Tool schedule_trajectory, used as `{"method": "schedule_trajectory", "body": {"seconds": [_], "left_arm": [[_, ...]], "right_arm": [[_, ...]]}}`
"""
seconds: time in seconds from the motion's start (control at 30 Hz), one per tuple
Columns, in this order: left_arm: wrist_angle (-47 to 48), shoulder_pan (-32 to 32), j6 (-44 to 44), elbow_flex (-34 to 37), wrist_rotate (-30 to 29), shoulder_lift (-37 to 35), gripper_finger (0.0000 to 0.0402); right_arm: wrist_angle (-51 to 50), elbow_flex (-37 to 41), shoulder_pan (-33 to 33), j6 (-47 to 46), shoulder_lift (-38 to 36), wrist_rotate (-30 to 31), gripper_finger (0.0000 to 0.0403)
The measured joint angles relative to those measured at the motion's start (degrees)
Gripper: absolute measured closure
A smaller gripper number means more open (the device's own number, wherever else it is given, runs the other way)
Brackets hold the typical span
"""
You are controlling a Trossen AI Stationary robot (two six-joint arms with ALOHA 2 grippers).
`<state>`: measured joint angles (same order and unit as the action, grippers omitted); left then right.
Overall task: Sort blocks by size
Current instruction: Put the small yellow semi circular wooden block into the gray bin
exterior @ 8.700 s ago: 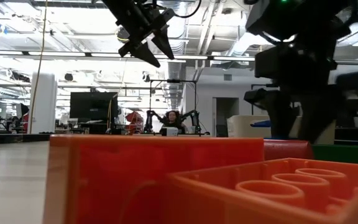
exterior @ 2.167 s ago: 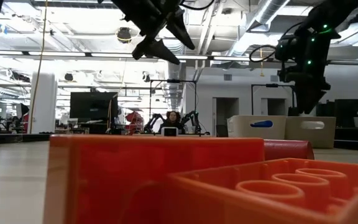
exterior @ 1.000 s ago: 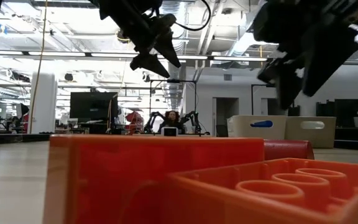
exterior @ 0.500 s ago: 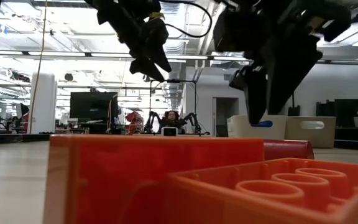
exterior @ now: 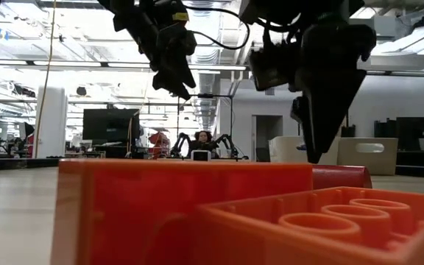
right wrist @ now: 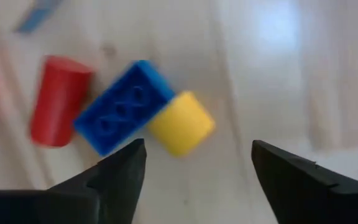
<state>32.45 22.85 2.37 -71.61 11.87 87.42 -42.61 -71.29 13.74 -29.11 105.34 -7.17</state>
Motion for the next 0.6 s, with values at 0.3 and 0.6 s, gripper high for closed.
{"method": "schedule_trajectory", "body": {"seconds": [0.3,0.6], "left_arm": [[0.06,0.04,-3.06,0.00,1.18,-0.01,0.0157],[0.08,0.09,-5.90,0.00,1.39,-0.48,0.0157]], "right_arm": [[-1.61,-0.04,2.49,-9.26,0.97,1.65,0.0060],[-2.22,0.20,5.08,-16.64,0.96,3.96,0.0069]]}}
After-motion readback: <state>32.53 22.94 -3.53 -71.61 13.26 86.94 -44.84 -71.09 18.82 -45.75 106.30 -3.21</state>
